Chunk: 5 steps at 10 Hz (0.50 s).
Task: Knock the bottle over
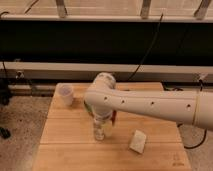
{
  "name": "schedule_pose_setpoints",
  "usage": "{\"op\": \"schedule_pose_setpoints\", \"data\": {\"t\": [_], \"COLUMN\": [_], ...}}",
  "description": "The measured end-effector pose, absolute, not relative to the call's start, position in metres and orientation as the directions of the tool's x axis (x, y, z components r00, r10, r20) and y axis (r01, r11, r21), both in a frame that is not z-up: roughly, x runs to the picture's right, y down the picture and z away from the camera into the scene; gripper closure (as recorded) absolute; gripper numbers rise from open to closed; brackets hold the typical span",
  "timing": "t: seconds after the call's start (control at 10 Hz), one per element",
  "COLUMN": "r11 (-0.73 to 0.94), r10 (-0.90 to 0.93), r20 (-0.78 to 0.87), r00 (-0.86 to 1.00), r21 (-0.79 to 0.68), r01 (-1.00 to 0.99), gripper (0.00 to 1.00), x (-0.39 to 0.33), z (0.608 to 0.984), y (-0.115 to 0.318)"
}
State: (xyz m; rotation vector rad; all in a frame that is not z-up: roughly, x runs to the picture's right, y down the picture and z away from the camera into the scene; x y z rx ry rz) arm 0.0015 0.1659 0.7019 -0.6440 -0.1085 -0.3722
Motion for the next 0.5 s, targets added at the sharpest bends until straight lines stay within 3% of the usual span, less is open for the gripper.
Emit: {"op": "schedule_pose_setpoints", "data": {"t": [0.4,0.5], "r11": [0.742,0.746], "r10": [-0.275,-0.267], "r20": [0.174,0.160], "r00": [0.946,0.950], "r21": [-0.587,-0.590], "r01": [0.323,0.309], "gripper": [0.61,0.76], "x": [0.021,0.026], "z": [0.721,0.727], "y": [0.167,0.165]}}
